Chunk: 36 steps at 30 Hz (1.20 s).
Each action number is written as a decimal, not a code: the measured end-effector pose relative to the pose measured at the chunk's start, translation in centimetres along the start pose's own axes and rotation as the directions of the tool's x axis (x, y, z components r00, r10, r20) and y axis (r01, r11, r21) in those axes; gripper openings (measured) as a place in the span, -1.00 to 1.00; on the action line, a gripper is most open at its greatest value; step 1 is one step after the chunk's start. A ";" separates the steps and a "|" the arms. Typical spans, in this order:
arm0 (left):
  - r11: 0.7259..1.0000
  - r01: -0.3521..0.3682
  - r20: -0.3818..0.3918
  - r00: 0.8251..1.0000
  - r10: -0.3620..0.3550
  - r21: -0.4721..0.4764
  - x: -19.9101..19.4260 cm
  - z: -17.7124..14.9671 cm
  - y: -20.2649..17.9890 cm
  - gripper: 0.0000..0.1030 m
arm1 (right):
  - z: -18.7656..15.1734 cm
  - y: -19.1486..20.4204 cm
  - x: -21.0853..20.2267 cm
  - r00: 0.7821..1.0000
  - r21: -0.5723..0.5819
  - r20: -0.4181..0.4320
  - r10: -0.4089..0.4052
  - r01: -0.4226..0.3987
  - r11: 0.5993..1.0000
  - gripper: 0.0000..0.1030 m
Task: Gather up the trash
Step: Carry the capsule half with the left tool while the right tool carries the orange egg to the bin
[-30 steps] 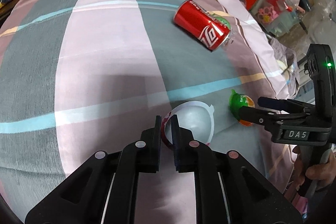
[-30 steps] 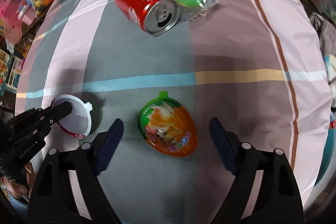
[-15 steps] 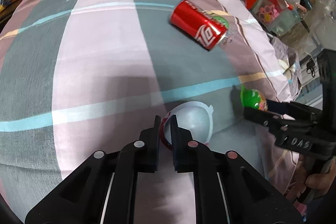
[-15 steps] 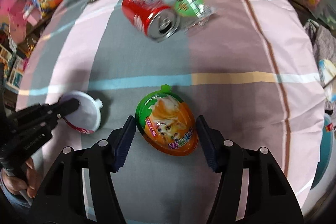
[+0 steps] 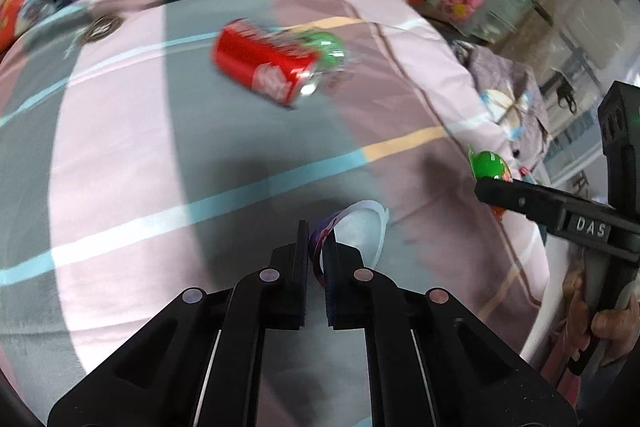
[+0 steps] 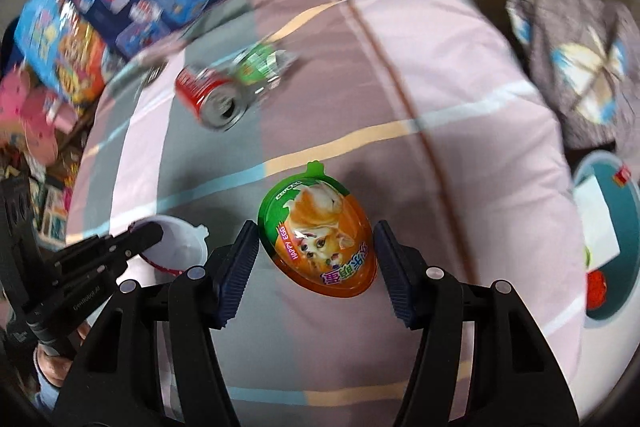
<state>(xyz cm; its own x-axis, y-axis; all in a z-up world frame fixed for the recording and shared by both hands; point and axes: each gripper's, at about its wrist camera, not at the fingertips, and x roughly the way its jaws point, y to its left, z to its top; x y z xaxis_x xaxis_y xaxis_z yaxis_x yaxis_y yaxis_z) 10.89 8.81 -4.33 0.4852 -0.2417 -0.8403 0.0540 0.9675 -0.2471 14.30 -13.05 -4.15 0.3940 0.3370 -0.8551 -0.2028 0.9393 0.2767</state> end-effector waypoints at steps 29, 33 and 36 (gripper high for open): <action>0.860 0.208 -0.220 0.969 -0.115 0.466 13.1 3.8 -35.1 -0.86 | -6.4 -31.4 -11.6 0.971 0.512 0.160 -0.180 0.074 0.856 0.11; 0.853 0.222 -0.262 0.959 -0.104 0.472 15.6 3.6 -37.4 -0.86 | -6.9 -32.9 -11.5 0.973 0.530 0.147 -0.176 0.072 0.845 0.11; 0.857 0.239 -0.299 0.948 -0.106 0.456 17.5 3.7 -38.7 -0.84 | -7.0 -33.8 -11.4 0.975 0.541 0.139 -0.175 0.074 0.838 0.11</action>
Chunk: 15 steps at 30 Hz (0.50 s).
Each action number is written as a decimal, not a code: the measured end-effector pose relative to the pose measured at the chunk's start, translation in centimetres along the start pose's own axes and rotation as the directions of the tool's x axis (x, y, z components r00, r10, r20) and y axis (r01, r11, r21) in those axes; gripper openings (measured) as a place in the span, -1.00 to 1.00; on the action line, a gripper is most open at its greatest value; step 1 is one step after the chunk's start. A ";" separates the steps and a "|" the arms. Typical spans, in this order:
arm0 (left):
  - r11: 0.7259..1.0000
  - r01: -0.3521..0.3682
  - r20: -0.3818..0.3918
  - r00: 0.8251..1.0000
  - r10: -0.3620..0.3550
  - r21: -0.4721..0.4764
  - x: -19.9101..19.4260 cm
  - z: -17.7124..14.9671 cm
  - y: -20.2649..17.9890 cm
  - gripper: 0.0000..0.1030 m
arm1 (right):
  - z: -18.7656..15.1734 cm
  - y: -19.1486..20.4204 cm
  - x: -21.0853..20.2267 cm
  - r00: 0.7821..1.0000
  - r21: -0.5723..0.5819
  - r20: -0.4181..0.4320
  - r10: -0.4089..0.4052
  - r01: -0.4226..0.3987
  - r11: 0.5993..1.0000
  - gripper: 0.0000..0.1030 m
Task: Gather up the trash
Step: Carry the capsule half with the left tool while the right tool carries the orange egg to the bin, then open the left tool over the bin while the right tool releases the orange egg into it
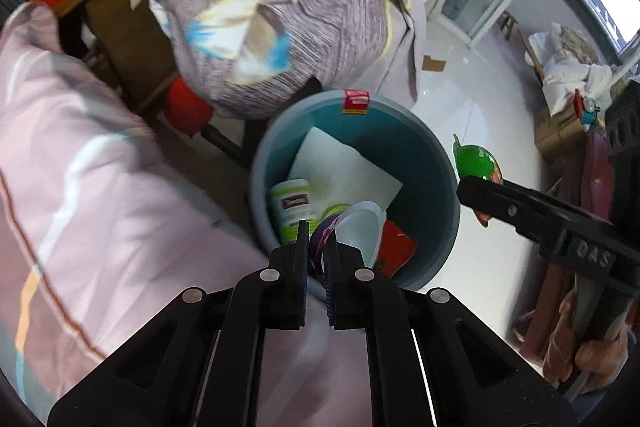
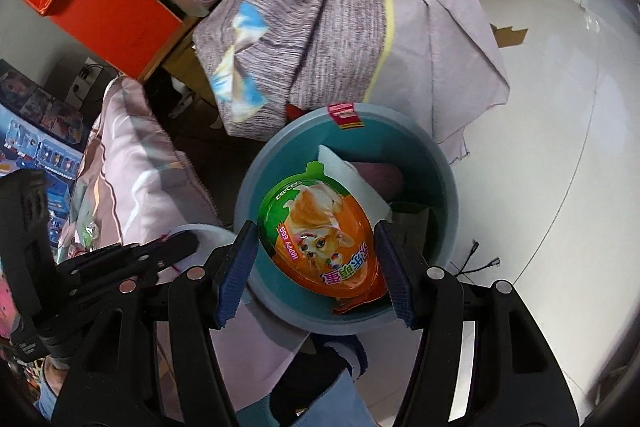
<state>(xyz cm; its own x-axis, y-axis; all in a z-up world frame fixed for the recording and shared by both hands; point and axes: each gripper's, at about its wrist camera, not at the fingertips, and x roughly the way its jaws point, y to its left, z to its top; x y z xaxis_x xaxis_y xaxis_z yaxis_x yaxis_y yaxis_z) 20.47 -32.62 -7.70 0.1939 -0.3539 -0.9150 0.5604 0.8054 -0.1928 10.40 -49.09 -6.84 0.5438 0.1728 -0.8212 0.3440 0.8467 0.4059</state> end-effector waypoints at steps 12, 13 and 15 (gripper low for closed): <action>0.999 -0.027 0.020 0.999 0.027 -0.025 0.7 1.0 -0.3 0.21 | 1.5 -0.6 1.2 1.000 -0.002 -0.031 0.004 -0.004 1.000 0.11; 0.999 -0.026 0.021 0.999 0.027 -0.028 0.5 0.9 -0.1 0.25 | 1.5 -0.4 1.3 0.999 -0.007 -0.033 0.006 -0.006 1.000 0.12; 0.999 -0.032 0.028 0.999 0.032 -0.032 0.0 0.6 0.2 0.47 | 1.6 -0.1 1.4 0.999 -0.013 -0.038 0.011 -0.011 1.000 0.12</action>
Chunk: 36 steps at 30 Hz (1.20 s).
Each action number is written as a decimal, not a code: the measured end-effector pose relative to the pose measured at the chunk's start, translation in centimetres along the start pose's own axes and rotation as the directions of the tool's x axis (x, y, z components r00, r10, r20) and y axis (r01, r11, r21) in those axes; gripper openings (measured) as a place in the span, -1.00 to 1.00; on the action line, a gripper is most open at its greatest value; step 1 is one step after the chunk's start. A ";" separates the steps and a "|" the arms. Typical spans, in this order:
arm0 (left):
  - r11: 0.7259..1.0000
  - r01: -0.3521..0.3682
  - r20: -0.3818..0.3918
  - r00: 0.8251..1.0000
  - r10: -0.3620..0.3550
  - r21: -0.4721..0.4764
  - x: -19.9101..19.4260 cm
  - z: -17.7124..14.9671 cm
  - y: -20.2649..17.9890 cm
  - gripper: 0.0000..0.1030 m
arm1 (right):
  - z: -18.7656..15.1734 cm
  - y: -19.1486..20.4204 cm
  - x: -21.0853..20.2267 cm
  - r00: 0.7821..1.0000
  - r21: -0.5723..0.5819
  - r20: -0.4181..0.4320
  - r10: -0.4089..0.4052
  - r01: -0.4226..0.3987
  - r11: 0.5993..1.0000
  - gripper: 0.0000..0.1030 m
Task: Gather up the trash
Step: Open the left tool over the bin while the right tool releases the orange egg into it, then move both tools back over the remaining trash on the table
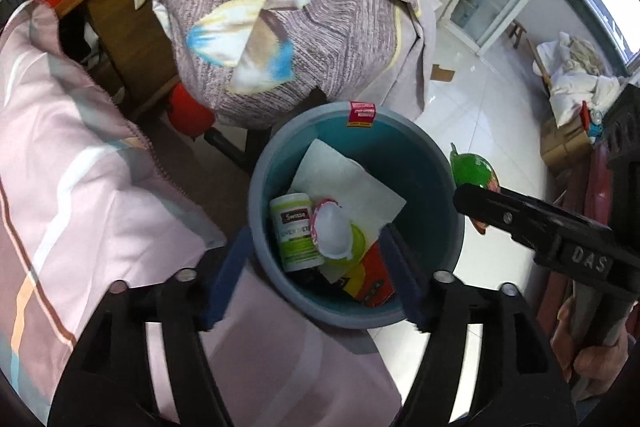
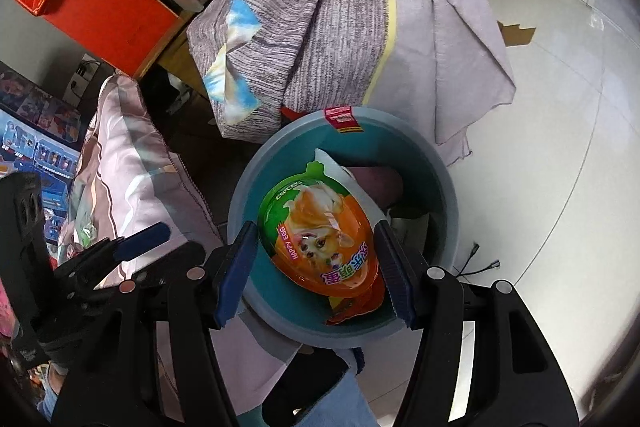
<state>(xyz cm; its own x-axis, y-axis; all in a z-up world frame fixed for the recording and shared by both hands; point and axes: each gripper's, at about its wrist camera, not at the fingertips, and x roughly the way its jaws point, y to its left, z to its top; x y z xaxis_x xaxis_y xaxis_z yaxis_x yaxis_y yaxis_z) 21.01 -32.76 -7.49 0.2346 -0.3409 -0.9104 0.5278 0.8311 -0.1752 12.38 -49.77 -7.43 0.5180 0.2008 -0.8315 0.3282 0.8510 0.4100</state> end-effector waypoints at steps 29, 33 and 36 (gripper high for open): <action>0.998 0.005 0.016 1.000 -0.004 -0.061 -4.1 -6.2 4.2 0.80 | -1.6 3.2 0.6 0.997 0.012 -0.055 -0.051 0.052 0.999 0.59; 0.997 0.011 0.029 1.000 -0.009 -0.071 -4.7 -6.7 4.7 0.80 | -2.1 4.3 0.3 0.997 -0.007 -0.055 -0.056 0.056 0.998 0.59; 0.997 0.014 0.042 0.999 -0.010 -0.080 -5.4 -7.3 5.3 0.81 | -2.5 5.3 0.1 0.997 -0.020 -0.053 -0.059 0.058 0.998 0.59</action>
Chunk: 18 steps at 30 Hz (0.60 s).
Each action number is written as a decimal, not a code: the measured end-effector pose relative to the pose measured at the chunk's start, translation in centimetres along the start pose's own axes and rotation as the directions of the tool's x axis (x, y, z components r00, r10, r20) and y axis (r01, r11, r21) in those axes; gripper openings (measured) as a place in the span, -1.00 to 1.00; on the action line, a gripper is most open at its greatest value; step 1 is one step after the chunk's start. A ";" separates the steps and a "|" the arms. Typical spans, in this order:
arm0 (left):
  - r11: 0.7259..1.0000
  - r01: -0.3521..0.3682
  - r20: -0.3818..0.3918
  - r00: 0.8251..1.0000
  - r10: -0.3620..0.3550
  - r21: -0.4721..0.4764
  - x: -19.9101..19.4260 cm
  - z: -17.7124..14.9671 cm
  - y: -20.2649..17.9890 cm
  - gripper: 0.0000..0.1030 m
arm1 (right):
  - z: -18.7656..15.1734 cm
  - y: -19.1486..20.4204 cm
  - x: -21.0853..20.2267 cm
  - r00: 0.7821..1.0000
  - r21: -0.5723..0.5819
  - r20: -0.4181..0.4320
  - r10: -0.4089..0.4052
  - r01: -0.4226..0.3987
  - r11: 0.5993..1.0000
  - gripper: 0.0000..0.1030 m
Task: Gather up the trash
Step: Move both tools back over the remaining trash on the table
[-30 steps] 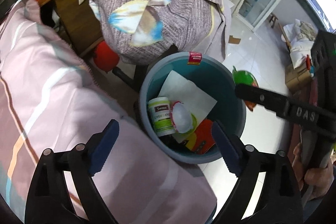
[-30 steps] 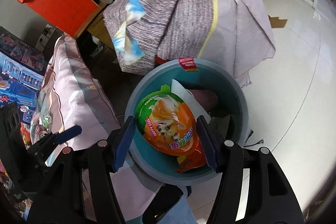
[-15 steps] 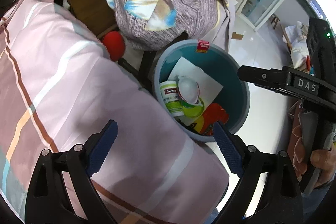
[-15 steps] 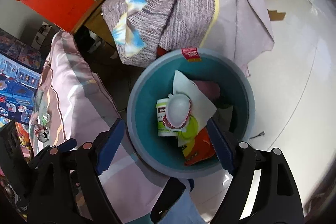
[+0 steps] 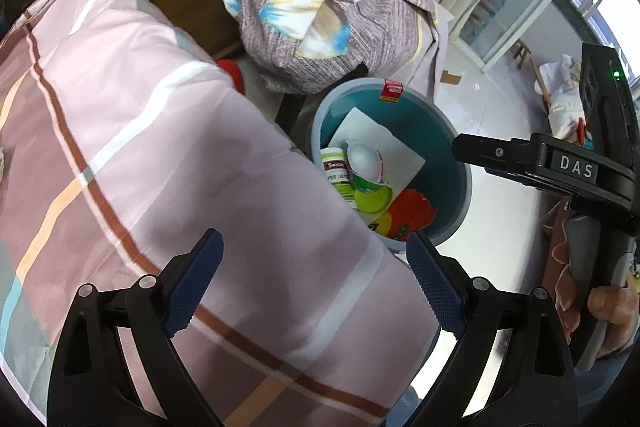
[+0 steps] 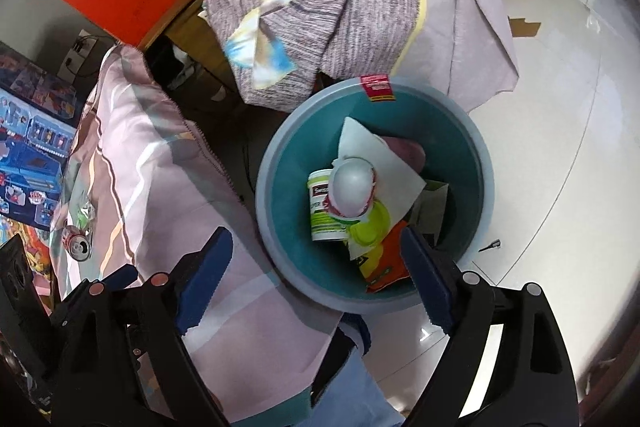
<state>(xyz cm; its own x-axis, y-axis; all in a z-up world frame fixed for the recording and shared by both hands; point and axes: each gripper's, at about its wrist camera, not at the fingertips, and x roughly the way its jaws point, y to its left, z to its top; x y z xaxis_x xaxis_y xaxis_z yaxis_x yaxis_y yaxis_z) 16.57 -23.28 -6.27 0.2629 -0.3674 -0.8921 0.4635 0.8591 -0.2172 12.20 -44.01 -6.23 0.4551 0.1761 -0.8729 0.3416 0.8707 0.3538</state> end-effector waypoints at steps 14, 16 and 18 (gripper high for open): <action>0.997 0.009 0.072 0.997 -0.004 -0.071 -4.3 -3.0 4.9 0.87 | -2.0 6.5 -0.5 1.000 -0.087 -0.004 -0.016 0.016 0.996 0.59; 0.996 0.011 0.083 0.997 -0.003 -0.091 -5.0 -3.6 5.9 0.87 | -2.2 7.7 -0.3 1.000 -0.106 -0.011 -0.018 0.017 0.994 0.59; 0.994 0.006 0.097 0.995 0.004 -0.106 -5.8 -4.2 7.0 0.87 | -2.4 9.3 0.2 1.000 -0.127 -0.023 -0.018 0.015 0.992 0.59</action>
<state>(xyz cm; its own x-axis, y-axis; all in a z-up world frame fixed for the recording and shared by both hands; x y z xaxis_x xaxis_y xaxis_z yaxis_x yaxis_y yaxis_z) 14.76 -13.67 -4.31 0.3457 -0.3970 -0.8502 0.3726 0.8897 -0.2639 13.48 -34.76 -3.91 0.4301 0.1710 -0.8864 0.2412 0.9244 0.2954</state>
